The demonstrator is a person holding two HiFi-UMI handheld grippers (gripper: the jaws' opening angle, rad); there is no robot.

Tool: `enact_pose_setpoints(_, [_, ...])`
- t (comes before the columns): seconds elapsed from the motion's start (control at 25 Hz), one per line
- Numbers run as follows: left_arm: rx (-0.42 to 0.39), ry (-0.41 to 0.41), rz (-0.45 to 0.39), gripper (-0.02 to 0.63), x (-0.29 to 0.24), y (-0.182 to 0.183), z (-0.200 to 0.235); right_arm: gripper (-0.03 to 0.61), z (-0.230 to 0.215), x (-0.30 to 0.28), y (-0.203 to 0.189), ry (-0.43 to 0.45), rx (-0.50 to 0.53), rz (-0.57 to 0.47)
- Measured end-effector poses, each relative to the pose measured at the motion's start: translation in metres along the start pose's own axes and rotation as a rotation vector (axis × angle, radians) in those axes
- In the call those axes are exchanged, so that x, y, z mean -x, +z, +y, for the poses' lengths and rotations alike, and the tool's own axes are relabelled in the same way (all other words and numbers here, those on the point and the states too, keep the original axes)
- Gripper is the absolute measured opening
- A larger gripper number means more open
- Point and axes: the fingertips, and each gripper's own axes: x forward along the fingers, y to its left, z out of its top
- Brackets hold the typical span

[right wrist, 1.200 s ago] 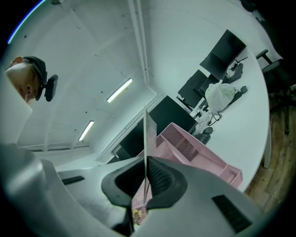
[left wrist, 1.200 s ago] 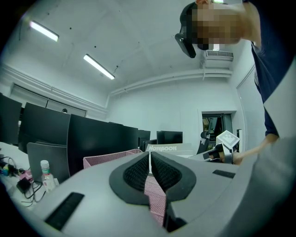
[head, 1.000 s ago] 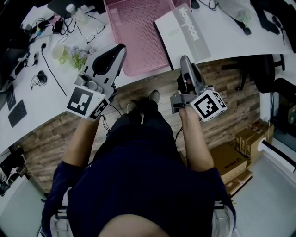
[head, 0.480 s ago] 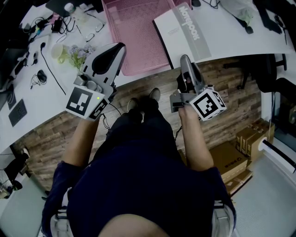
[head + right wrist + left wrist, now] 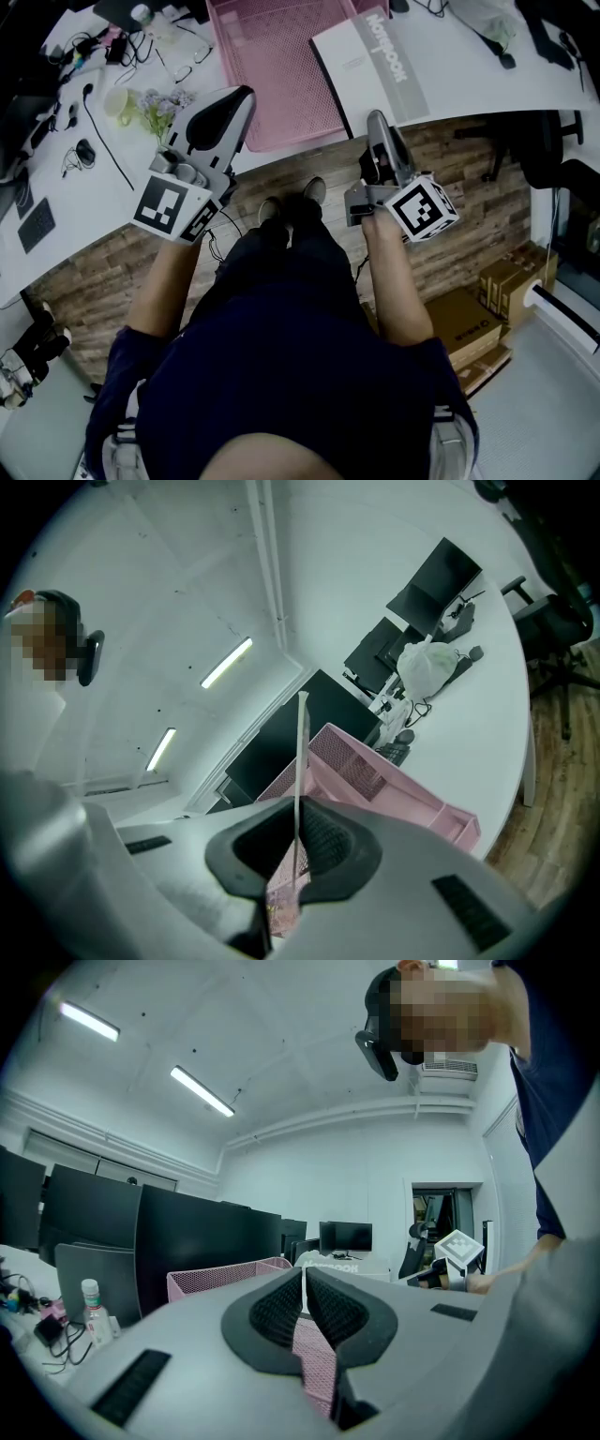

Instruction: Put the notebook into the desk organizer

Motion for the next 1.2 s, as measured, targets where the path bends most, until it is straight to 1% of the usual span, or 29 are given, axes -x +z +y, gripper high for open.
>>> enact_pose_setpoints(0.64, [-0.001,0.006,0.005,0.038,0.0029,-0.0017,-0.0070,0.018,-0.0014,0.0010,-0.0043,0.014,-0.023,0.021])
enact_pose_setpoints(0.92, [-0.002,0.011,0.002,0.038,0.0069,-0.0009,-0.0085,0.076,0.0017,0.0020,-0.0054,0.027,-0.032,0.024])
enact_pose_setpoints(1.2, [-0.002,0.009,0.001,0.038,0.0092,-0.0010,-0.0104,0.091,0.0027,0.0041,-0.0076,0.028,-0.039,0.026])
